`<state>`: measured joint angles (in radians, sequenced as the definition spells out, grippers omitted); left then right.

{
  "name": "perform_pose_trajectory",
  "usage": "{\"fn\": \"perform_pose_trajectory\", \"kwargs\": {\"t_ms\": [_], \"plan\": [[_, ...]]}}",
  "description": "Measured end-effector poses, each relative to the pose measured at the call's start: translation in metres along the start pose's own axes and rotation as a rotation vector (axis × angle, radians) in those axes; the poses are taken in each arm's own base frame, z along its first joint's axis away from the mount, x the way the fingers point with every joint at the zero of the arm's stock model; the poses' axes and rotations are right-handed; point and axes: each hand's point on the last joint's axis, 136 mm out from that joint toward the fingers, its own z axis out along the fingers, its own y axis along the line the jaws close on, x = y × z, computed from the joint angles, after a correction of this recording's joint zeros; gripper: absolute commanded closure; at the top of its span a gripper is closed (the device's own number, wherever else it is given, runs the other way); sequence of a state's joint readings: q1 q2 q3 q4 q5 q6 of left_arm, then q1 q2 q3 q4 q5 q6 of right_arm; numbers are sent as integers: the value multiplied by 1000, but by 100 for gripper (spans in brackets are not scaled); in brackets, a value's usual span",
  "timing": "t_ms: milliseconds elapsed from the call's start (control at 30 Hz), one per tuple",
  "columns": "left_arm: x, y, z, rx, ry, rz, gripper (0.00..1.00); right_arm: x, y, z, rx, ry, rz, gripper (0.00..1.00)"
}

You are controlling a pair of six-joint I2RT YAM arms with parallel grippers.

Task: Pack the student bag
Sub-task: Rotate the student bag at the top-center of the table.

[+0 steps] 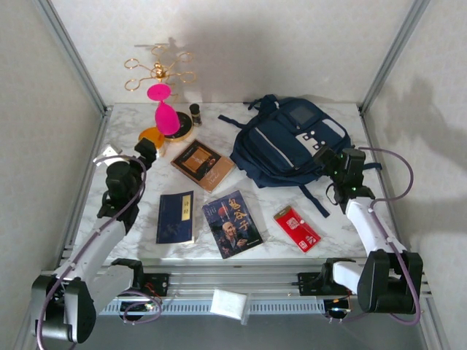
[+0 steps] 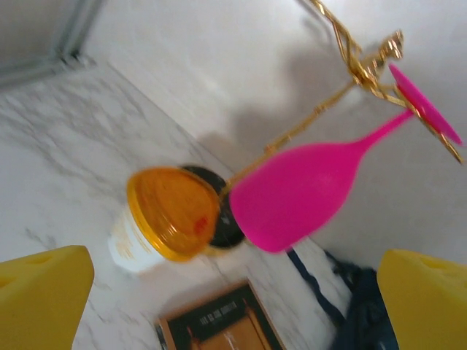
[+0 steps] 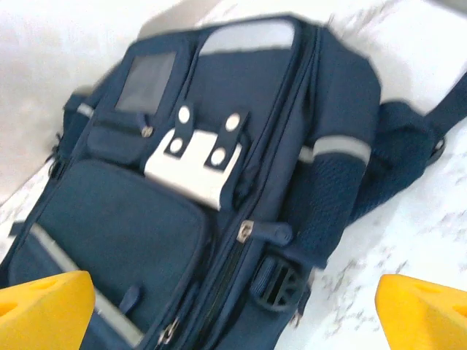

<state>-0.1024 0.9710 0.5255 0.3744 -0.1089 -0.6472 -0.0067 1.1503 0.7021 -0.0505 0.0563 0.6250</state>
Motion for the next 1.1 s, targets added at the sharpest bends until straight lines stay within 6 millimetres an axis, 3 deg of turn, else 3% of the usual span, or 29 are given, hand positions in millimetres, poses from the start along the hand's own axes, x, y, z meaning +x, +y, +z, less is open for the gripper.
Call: {"fn": "perform_pose_trajectory", "kwargs": {"t_ms": [200, 467, 667, 833, 933, 1100], "plan": [[70, -45, -17, 125, 248, 4, 1, 53, 7, 11, -27, 235, 41, 1], [153, -114, -38, 268, 497, 63, 1, 120, 37, 36, -77, 448, 47, 1], [193, -147, -46, 327, 587, 113, 1, 132, 63, 52, -113, 469, 60, 1], [217, -159, -43, 337, 628, 151, 1, 135, 106, 61, -207, 474, 29, 1], [226, -166, -44, 345, 644, 165, 1, 137, 121, 56, -251, 490, 14, 1], [238, -178, -49, 367, 667, 177, 1, 128, 120, 35, -264, 482, -28, 1]]}}
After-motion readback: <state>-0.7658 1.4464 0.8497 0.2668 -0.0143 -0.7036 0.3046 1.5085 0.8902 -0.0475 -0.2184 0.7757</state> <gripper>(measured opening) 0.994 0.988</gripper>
